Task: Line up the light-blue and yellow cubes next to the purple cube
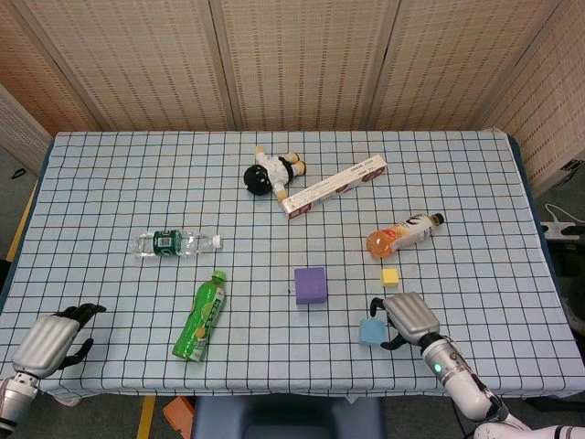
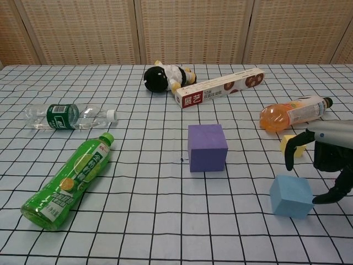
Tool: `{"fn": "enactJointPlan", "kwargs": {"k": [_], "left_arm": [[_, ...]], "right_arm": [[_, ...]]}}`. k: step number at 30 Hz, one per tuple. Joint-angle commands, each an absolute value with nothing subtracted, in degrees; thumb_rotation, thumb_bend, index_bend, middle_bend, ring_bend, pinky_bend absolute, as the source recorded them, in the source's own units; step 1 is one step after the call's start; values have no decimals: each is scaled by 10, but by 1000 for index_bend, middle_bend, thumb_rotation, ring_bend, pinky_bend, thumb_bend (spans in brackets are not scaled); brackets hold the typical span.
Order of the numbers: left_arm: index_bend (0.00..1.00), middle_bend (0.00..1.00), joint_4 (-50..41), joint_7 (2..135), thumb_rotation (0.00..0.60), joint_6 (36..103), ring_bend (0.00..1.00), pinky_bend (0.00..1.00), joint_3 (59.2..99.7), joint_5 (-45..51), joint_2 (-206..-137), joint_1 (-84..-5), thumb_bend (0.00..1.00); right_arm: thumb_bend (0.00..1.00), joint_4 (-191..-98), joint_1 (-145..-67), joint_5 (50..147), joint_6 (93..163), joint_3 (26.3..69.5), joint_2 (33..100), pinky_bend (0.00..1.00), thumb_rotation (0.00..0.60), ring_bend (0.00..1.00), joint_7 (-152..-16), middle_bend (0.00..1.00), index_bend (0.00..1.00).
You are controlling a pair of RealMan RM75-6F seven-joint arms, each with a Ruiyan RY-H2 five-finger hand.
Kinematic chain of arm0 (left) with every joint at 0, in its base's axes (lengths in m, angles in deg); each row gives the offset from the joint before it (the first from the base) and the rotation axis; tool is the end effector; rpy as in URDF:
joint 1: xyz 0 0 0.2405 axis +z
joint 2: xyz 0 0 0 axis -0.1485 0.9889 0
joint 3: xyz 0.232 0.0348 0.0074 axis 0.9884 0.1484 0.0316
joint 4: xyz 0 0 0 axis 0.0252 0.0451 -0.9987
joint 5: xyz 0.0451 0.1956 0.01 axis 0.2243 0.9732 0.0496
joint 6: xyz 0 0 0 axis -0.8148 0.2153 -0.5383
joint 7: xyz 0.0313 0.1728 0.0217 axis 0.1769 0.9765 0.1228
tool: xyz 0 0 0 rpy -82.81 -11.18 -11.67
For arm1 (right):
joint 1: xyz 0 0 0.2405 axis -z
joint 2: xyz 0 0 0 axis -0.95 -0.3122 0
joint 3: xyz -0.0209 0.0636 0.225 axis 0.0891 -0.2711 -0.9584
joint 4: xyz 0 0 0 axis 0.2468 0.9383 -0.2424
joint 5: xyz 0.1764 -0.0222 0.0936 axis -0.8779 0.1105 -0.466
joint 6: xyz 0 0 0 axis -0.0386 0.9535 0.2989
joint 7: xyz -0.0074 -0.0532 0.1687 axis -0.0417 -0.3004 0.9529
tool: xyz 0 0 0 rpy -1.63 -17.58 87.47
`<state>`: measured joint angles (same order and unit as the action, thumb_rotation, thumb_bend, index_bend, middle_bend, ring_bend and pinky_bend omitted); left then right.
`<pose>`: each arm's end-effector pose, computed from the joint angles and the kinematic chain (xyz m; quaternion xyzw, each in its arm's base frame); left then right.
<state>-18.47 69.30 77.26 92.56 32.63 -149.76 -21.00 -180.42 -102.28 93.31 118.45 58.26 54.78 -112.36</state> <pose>-0.3044 0.2169 0.1219 -0.7274 -0.3737 -0.2726 0.5069 -0.1895 -0.2524 0.0099 0.7501 -0.4830 0.2381 0.3838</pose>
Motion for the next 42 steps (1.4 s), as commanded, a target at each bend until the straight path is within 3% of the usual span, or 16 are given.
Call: {"fn": "enactJointPlan", "kwargs": {"k": [1,23,32,42], "left_arm": [[249,262,-185,693,600,772,315,547,926,327,-1498,-210,445],[253,271,-186,688,600,777,316,547,928,333,-1496,-210,446],[253,271,-187,691,600,776,316,547,929,335,-1496,-210,445],[253,271,-188,693,600,775,317,547,930,334,-1496,-211,446]], "right_arm": [[0,-1799,-1029,921,1181,586,555,1000,600,924,-1130,1000,426],[0,-1771,-1041,899,1225,604,603,1000,600,924,-1181,1000,443],[7,-1750,-1027,925,1257,593,625,1000,600,927,-1159,1000,524],[15,-1701,-1023,938,1290,558,661,1000,600,927,-1145,1000,532]]}}
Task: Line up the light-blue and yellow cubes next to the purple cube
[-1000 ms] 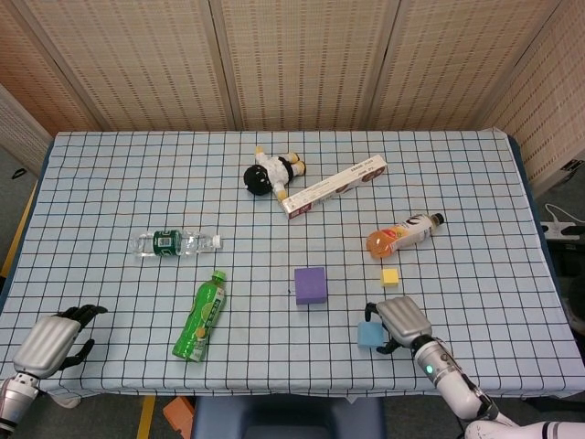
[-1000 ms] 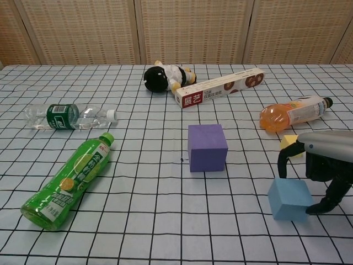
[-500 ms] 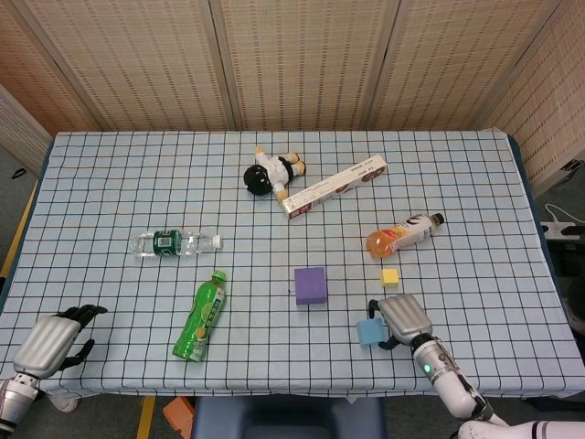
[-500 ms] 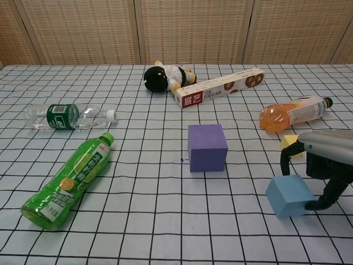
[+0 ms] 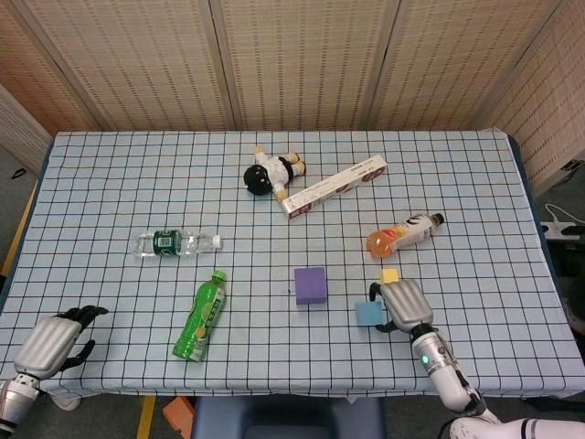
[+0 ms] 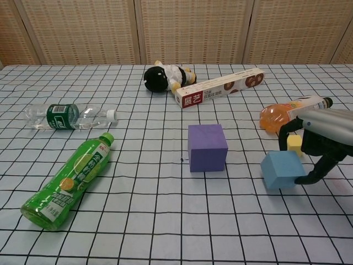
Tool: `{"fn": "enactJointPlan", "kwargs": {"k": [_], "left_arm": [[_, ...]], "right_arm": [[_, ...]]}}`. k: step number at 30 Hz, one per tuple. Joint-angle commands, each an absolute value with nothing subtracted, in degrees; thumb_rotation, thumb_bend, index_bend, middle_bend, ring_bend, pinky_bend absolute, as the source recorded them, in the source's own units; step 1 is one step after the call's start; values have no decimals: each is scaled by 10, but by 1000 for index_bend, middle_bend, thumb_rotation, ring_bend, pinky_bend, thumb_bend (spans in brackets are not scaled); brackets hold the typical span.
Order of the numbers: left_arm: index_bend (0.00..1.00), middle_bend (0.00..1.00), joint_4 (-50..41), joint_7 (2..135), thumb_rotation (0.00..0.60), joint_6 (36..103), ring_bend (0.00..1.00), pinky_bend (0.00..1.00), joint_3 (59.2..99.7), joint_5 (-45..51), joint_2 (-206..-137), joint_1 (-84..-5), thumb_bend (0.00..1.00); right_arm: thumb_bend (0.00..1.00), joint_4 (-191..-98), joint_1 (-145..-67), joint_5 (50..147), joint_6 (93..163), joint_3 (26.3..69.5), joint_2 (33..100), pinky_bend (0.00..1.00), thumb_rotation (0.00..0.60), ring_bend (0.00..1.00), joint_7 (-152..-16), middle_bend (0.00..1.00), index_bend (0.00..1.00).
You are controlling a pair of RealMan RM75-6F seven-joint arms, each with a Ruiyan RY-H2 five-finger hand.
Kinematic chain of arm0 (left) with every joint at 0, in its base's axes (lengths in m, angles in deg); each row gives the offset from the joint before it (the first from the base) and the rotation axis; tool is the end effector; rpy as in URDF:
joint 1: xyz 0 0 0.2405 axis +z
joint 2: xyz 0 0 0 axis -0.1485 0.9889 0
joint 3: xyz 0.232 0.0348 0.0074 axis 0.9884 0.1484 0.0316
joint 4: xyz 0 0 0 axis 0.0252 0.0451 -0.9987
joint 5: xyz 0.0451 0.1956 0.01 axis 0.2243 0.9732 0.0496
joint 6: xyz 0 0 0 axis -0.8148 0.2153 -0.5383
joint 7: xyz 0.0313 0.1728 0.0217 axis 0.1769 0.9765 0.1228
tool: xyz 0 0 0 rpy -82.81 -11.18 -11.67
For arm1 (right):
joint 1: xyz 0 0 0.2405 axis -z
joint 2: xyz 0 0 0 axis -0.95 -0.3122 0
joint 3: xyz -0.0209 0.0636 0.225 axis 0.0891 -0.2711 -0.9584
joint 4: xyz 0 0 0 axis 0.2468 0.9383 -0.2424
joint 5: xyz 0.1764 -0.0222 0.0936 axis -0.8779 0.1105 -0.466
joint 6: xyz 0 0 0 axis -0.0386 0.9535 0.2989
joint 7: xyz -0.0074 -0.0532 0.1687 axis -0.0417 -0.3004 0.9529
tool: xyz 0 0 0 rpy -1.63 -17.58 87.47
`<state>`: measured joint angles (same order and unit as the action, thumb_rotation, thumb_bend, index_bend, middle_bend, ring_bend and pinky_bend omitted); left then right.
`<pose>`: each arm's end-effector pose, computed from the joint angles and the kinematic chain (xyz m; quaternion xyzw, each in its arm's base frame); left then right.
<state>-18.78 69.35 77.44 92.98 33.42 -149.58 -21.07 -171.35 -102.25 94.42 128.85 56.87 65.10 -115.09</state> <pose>-0.3020 0.2149 0.1205 -0.7323 -0.3713 -0.2734 0.5012 -0.1870 -0.2765 -0.0019 0.7212 -0.4402 0.2857 0.4522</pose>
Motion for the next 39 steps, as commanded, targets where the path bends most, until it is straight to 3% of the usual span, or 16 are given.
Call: {"fn": "enactJointPlan", "kwargs": {"k": [1,18,39], "left_arm": [[253,271,-188,693,600,775,317,547,930,334,-1496,-211,446],[253,271,-187,691,600,775,317,547,931,336,-1495,-211,446],[253,272,-187,688,600,772,317,547,931,335,-1495,-212,446]], "right_arm": [[15,-1693,-1025,932,1287,551,667,1000,600,927,-1141,1000,532],[15,-1603,-1046,928,1257,505,742,1000,600,927,-1089,1000,533],[15,-1561,-1054,944,1242,497,773,1000,600,928,-1064,1000,544]]}}
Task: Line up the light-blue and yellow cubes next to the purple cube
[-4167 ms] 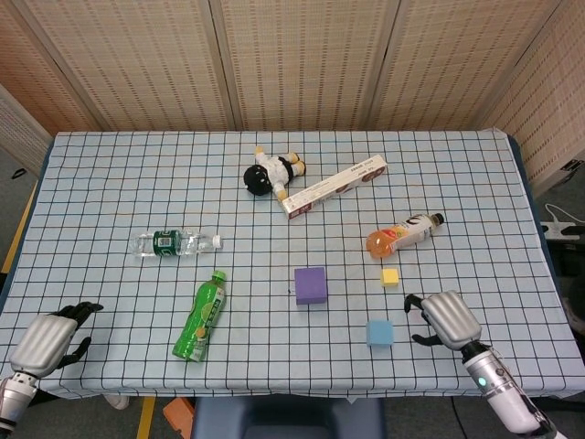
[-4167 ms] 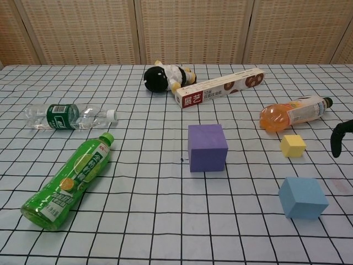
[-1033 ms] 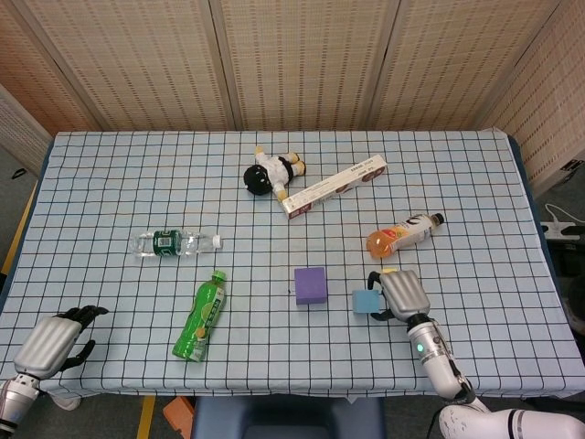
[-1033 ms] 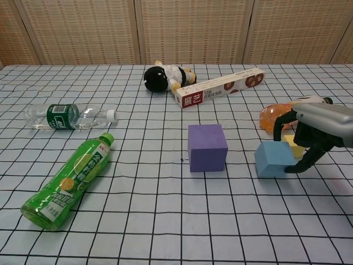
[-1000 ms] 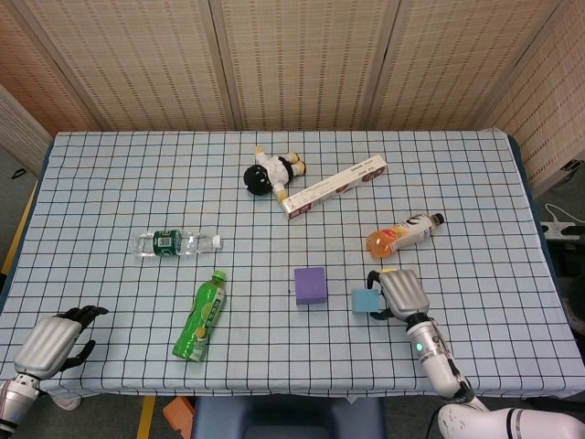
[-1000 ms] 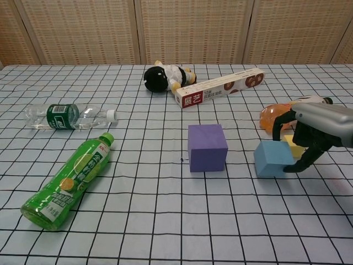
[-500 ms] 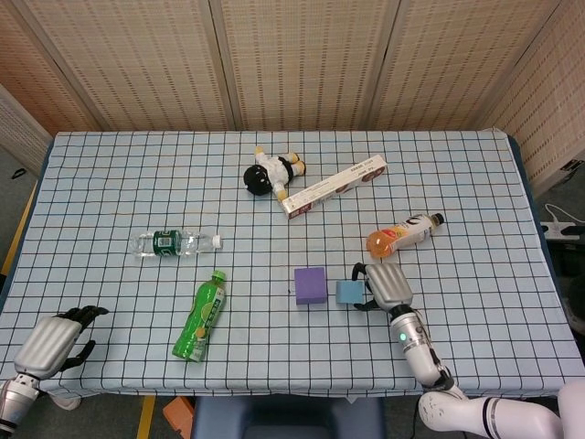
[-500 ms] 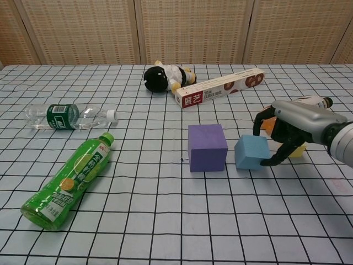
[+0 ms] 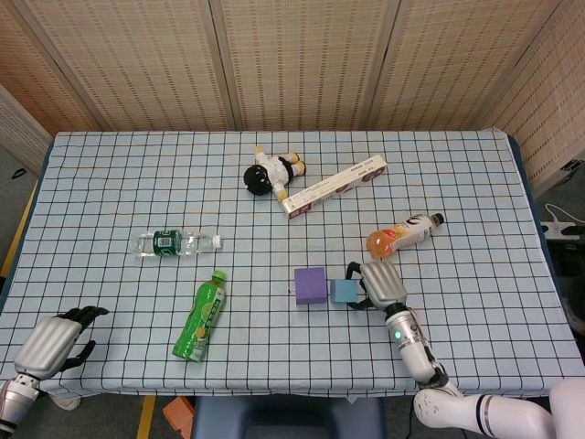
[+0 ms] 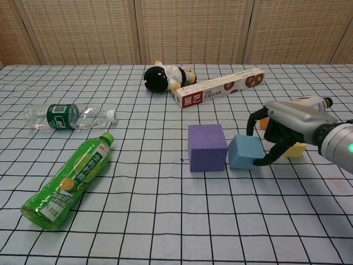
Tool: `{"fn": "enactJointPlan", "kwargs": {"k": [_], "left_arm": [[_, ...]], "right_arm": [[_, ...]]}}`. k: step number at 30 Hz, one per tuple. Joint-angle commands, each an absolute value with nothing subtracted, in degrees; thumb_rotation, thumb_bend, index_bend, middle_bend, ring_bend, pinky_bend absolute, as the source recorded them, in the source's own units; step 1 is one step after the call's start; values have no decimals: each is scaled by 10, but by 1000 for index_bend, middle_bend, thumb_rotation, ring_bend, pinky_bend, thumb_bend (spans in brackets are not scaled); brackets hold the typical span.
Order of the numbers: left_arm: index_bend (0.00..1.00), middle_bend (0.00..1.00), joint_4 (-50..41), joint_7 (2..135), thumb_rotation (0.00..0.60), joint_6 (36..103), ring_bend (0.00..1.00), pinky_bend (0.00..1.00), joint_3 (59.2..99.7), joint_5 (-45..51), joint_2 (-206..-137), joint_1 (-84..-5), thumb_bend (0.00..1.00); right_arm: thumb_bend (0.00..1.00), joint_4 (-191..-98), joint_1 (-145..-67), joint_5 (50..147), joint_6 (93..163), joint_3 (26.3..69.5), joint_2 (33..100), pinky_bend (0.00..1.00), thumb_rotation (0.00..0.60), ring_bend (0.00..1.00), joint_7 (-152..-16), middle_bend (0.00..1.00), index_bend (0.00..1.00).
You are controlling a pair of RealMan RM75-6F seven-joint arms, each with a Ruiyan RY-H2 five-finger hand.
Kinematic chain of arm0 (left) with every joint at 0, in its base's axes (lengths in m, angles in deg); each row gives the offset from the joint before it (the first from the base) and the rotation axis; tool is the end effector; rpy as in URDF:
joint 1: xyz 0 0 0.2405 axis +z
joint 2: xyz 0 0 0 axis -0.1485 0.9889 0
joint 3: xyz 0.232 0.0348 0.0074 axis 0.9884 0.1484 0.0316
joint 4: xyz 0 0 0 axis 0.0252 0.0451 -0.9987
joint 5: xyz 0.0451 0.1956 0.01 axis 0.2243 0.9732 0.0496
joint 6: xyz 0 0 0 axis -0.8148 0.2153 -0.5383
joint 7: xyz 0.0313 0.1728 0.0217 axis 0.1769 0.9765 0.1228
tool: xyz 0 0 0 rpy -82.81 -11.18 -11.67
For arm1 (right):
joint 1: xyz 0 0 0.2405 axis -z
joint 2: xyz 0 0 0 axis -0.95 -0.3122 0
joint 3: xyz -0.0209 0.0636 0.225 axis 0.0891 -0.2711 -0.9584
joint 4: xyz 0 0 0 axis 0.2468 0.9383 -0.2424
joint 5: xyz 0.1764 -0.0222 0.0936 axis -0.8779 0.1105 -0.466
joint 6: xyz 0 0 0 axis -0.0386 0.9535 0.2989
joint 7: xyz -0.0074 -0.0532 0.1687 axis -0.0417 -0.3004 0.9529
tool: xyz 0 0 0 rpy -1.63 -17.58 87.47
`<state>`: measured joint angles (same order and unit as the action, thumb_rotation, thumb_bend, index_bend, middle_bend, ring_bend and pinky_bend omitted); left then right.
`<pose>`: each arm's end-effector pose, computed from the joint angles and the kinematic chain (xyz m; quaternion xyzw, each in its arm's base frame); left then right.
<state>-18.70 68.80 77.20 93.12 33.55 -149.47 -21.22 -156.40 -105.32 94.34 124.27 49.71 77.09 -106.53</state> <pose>-0.3024 0.2149 0.1203 -0.7329 -0.3740 -0.2733 0.4984 -0.1691 -0.3178 -0.0403 0.6809 -0.4749 0.3476 0.4358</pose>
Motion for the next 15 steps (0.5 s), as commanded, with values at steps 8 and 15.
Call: {"fn": "enactJointPlan", "kwargs": {"k": [8,15], "left_arm": [[253,272,-189,691,600,769,317,547,931,333,-1496,-213,446],[253,272,-188,693,600,767,316,547,932,334,-1496,-214,446]], "right_arm": [[15,-1543,-1054,952,1240,492,781,1000,600,928,-1051,1000,545],[15,-1532,-1053,956,1232,491,784,1000,600,928,-1036,1000,546]]}}
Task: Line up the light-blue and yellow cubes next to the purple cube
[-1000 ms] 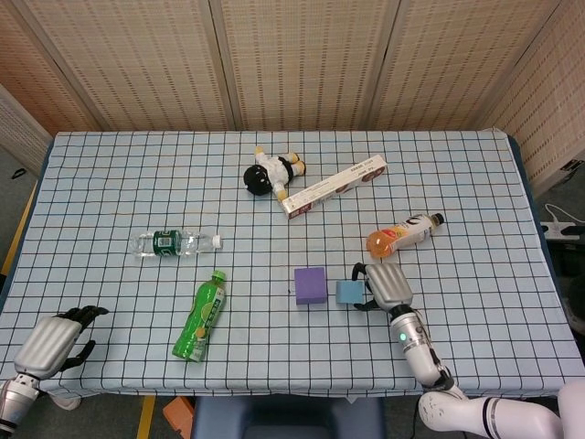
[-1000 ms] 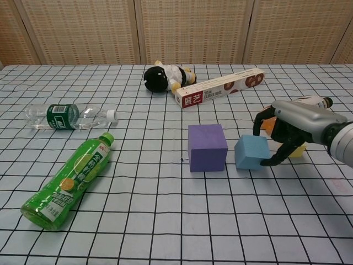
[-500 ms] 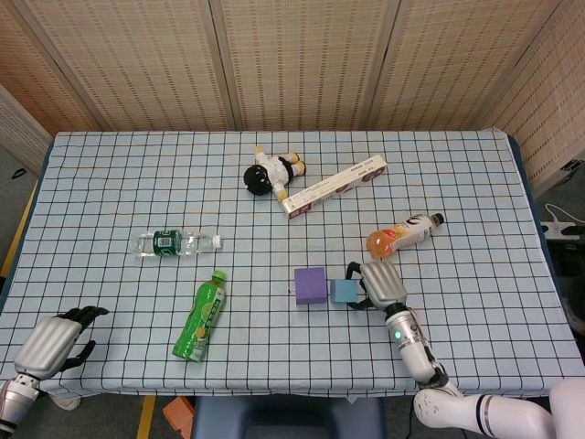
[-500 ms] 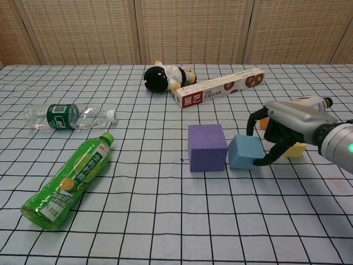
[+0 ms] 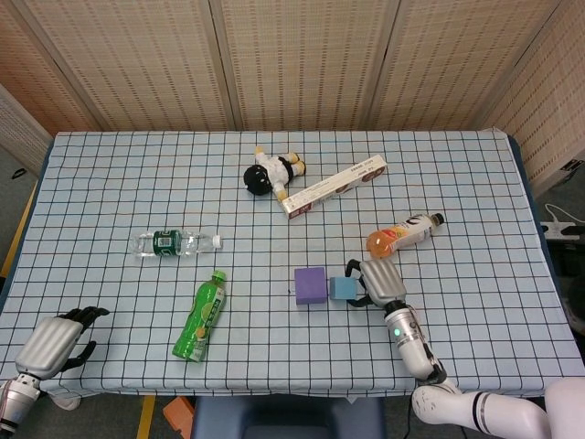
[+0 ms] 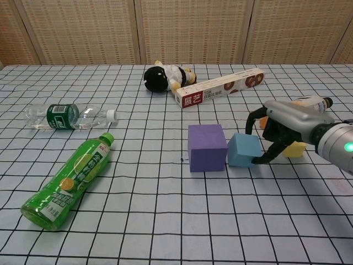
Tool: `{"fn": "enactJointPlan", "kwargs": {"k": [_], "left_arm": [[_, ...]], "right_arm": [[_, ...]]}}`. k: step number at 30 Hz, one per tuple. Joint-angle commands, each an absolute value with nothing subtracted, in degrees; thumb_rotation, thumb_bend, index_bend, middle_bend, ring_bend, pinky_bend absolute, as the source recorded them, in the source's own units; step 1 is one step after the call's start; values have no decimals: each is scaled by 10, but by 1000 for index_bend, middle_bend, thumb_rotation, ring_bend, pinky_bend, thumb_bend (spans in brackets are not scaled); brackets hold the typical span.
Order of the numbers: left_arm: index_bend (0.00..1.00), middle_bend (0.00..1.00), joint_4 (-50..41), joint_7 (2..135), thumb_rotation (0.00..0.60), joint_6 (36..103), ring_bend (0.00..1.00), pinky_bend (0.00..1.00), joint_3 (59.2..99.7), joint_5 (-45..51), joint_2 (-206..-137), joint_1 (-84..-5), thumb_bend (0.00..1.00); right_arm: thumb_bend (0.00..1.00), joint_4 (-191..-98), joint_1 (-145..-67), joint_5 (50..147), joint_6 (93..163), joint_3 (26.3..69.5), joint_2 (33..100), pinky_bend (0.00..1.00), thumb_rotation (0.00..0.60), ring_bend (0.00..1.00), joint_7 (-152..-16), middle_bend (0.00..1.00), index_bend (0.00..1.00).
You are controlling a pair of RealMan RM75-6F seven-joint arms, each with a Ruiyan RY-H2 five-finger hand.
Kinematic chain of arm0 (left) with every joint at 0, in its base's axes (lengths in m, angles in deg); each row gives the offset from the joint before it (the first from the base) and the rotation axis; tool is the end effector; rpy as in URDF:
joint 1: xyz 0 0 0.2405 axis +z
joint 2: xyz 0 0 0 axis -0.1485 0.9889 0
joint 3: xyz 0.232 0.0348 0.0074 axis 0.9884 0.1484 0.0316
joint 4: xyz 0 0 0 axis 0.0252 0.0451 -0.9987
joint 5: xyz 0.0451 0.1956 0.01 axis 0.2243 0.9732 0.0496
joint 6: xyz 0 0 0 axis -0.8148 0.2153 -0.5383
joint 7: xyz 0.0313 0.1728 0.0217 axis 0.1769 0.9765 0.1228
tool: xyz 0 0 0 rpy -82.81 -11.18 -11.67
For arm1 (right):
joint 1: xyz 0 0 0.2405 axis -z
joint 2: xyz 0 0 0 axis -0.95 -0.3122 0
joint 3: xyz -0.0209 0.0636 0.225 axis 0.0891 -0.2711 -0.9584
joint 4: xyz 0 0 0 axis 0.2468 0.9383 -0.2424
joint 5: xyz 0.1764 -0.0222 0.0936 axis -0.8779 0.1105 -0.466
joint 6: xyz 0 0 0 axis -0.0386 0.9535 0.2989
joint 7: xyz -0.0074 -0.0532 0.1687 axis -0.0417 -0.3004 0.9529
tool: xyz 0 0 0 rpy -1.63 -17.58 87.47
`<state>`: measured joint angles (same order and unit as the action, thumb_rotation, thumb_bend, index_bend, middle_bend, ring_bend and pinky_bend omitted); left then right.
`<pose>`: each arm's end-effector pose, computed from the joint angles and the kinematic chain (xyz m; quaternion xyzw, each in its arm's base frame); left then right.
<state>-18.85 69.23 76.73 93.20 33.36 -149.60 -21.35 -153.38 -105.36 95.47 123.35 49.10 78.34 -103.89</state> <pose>-0.3025 0.2148 0.1182 -0.7346 -0.3750 -0.2696 0.4970 -0.1723 -0.3234 -0.0435 0.6747 -0.4795 0.3550 0.4346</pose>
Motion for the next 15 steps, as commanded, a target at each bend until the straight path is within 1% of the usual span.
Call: {"fn": "enactJointPlan", "kwargs": {"k": [1,15], "left_arm": [[253,272,-188,693,600,767,316,547,932,333,-1496,-214,446],[253,272,-188,694,600,768,316,547,933,336,-1496,-213,446]], "right_arm": [[15,-1530,-1053,957,1230,491,785,1000,600,928,-1034,1000,546],[15,-1511,-1053,978,1224,490,792,1000,600,928,-1007,1000,541]]}}
